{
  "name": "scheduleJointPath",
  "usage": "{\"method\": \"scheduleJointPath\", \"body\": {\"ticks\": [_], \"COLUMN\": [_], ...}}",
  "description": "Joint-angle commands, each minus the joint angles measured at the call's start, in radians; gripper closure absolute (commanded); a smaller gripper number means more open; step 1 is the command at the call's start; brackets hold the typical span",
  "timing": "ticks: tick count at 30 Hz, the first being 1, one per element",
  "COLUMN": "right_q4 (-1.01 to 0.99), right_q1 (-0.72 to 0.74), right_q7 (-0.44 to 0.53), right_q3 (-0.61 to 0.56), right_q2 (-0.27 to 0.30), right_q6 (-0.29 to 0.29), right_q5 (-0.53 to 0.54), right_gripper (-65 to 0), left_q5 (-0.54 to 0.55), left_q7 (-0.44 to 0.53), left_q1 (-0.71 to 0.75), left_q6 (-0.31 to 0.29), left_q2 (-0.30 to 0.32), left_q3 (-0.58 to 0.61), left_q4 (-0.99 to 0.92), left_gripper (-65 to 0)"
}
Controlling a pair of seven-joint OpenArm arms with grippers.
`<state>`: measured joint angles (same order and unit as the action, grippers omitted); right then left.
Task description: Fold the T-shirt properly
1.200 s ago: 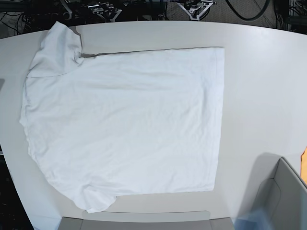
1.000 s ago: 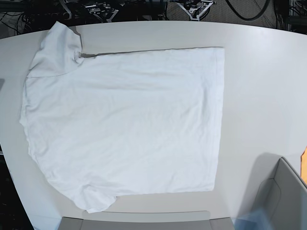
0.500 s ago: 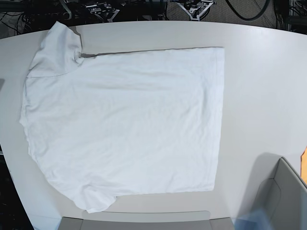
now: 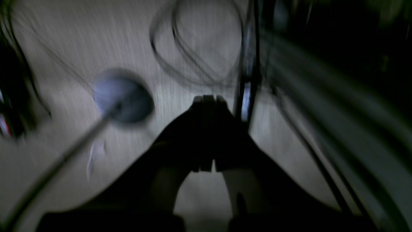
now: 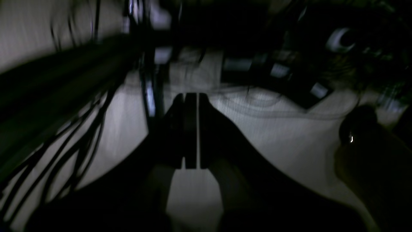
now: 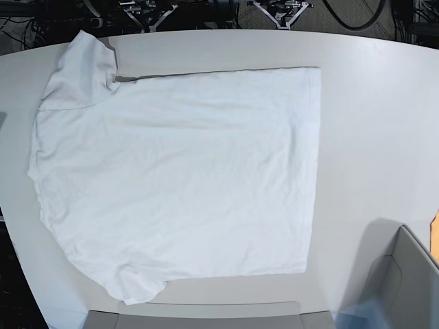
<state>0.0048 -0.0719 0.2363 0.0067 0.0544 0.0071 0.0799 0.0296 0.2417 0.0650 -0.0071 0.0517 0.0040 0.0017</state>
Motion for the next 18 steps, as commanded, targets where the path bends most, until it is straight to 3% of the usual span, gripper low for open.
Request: {"method": "scheduleJointPath", "body": {"ticks": [1, 7, 11, 13, 15, 18], "right_q4": [-0.005, -0.005, -0.005, -0.005, -0.005, 0.054], "right_q1": [-0.033, -0.162, -0.257, -0.296, -0.337, -0.378], "right_q7": [0.039, 0.360, 0.661, 0.797, 0.924, 0.917], "right_q3": [-0.001, 0.002, 0.002, 0.002, 0.002, 0.003], "right_q2": [0.017, 0.052, 0.058, 0.058, 0.060, 0.075], "right_q6": [0.000, 0.000, 0.000, 0.000, 0.000, 0.000], "right_q5": [0.010, 0.019, 0.019, 0.019, 0.019, 0.021], "right_gripper": [0.0, 0.0, 0.0, -0.1, -0.1, -0.1], "left_q5": [0.005, 0.002, 0.002, 0.002, 0.000, 0.003], "left_q7": [0.078, 0.626, 0.980, 1.096, 1.094, 1.100], "left_q1": [0.037, 0.210, 0.293, 0.309, 0.316, 0.329], "left_q6": [0.003, 0.003, 0.003, 0.003, 0.003, 0.003], "left_q2": [0.007, 0.010, 0.010, 0.010, 0.009, 0.009], "left_q3": [-0.003, 0.000, 0.004, 0.004, 0.000, 0.000], "left_q4": [-0.002, -0.002, -0.002, -0.002, 0.019, 0.051], "left_gripper": [-0.1, -0.2, -0.3, -0.3, -0.3, -0.3]}}
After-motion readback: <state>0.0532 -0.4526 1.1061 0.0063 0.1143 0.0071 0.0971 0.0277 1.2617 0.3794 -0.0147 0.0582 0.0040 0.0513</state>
